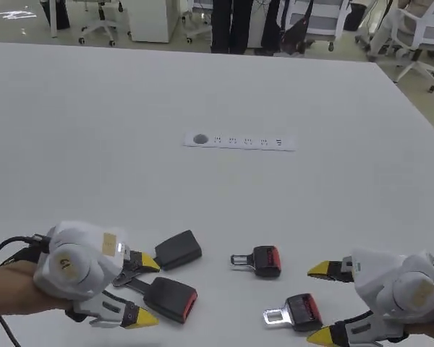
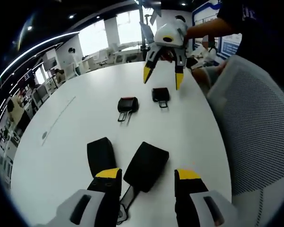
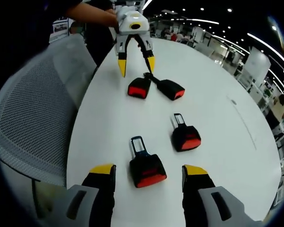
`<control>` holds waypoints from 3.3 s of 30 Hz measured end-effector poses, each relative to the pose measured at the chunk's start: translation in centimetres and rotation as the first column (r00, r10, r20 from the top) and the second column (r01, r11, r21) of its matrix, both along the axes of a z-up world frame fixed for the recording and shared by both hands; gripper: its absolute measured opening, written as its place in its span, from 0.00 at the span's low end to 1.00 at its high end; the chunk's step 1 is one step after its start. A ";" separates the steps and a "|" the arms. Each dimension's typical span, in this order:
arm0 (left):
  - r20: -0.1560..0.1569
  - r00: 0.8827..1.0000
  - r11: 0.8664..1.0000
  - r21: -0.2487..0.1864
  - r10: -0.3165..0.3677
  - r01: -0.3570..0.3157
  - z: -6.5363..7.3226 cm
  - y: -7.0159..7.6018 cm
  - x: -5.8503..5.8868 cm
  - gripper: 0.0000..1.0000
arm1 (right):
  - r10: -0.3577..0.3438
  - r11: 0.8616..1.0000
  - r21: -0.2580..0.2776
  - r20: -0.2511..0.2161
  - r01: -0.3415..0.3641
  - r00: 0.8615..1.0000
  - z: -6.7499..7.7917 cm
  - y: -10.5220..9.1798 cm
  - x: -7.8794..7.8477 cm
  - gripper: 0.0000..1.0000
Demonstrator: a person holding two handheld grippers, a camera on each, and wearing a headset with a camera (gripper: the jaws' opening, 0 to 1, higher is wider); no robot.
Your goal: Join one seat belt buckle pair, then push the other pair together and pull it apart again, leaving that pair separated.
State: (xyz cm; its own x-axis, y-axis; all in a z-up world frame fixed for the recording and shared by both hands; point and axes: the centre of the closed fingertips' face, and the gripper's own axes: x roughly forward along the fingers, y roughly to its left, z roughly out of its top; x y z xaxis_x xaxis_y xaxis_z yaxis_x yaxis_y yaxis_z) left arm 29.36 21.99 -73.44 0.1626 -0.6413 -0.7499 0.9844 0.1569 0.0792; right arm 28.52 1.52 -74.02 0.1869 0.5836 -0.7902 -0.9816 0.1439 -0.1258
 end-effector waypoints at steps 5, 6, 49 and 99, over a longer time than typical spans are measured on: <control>-0.009 1.000 1.000 0.019 -0.021 0.021 -0.5 -0.3 0.7 0.45 | 0.036 0.999 -0.021 -0.008 -0.036 0.999 -0.4 0.0 0.1 0.50; -0.011 0.999 0.999 0.028 -0.032 0.032 -0.7 -0.3 0.9 0.44 | 0.043 0.999 -0.026 -0.012 -0.043 0.999 -0.6 0.1 0.1 0.49; -0.087 0.987 0.969 0.195 -0.135 0.150 -3.5 0.0 1.6 0.32 | 0.060 0.991 -0.111 -0.116 -0.073 0.991 -3.3 0.5 0.2 0.31; -0.132 0.987 0.969 0.218 -0.092 0.119 -3.6 -0.2 1.3 0.32 | 0.041 0.997 -0.057 -0.107 -0.047 0.993 -2.7 6.3 1.3 0.31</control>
State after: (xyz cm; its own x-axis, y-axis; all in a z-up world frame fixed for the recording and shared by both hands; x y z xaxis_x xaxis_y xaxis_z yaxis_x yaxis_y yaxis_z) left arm 30.67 21.82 -77.00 0.0032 -0.4629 -0.8864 0.9989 0.0435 -0.0191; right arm 29.83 7.78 -76.71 0.0757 0.5413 -0.8374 -0.9950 0.0961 -0.0279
